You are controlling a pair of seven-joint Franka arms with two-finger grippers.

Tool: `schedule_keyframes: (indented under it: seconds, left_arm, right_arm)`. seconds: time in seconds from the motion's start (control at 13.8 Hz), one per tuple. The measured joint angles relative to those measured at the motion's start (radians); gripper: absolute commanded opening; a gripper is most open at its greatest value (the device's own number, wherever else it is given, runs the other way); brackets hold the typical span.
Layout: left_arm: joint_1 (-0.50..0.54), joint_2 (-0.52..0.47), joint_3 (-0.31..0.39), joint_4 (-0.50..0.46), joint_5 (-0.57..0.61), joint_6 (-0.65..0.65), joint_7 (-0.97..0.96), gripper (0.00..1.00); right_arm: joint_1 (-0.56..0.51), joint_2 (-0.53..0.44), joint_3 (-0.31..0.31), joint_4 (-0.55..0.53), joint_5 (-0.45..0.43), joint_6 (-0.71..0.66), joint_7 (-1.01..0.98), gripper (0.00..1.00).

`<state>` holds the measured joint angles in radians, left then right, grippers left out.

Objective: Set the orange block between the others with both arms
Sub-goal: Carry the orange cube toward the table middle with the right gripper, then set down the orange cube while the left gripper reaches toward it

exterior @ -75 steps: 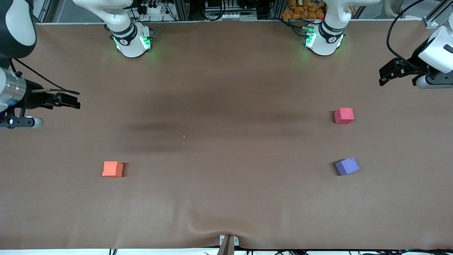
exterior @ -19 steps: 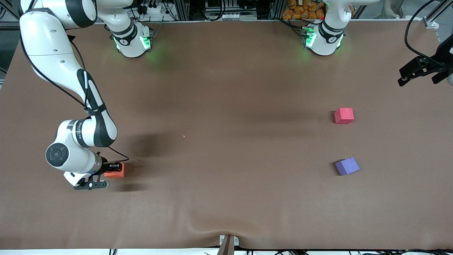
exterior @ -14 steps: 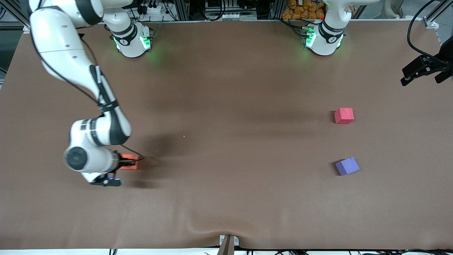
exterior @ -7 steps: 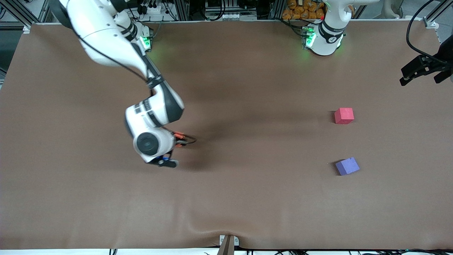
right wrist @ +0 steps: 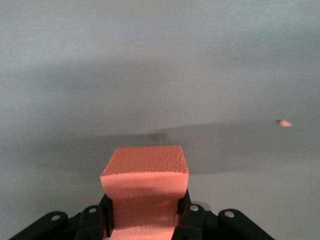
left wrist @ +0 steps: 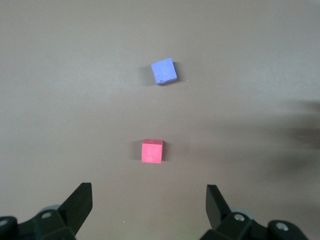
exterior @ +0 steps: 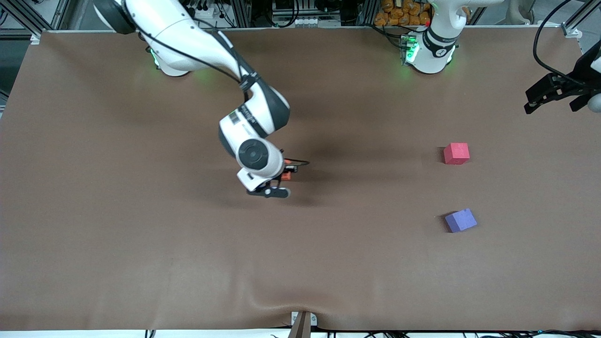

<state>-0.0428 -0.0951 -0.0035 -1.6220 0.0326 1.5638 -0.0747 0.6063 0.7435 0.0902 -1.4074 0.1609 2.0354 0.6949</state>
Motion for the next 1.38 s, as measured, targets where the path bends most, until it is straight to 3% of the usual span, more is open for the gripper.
schedule_keyframes:
  seconds: [0.36, 0.44, 0.51, 0.58, 1.02, 1.38]
  left_arm:
    - [-0.018, 0.052, -0.049, 0.000, 0.000, 0.029, -0.003, 1.00]
    - [-0.019, 0.064, -0.064, 0.000, 0.000, 0.040, -0.006, 1.00]
    - [-0.020, 0.075, -0.078, 0.000, 0.000, 0.051, -0.010, 1.00]
    - [-0.021, 0.086, -0.090, 0.001, 0.000, 0.061, -0.013, 1.00]
    - [-0.076, 0.224, -0.165, 0.075, 0.000, 0.112, -0.107, 1.00]
    - [-0.198, 0.368, -0.171, 0.117, 0.000, 0.218, -0.235, 1.00]
  right_arm:
    - [0.039, 0.045, -0.001, -0.031, 0.000, 0.130, 0.014, 0.01]
    - [0.043, 0.056, -0.001, -0.032, 0.000, 0.150, 0.014, 0.13]
    - [0.047, 0.062, -0.001, -0.031, -0.001, 0.156, 0.015, 0.61]
    - [0.050, 0.062, -0.002, -0.031, -0.003, 0.156, 0.017, 1.00]
    - [0.050, 0.058, -0.011, -0.014, -0.002, 0.097, 0.022, 1.00]
    - [0.009, -0.002, -0.041, 0.121, -0.002, -0.224, 0.023, 1.00]
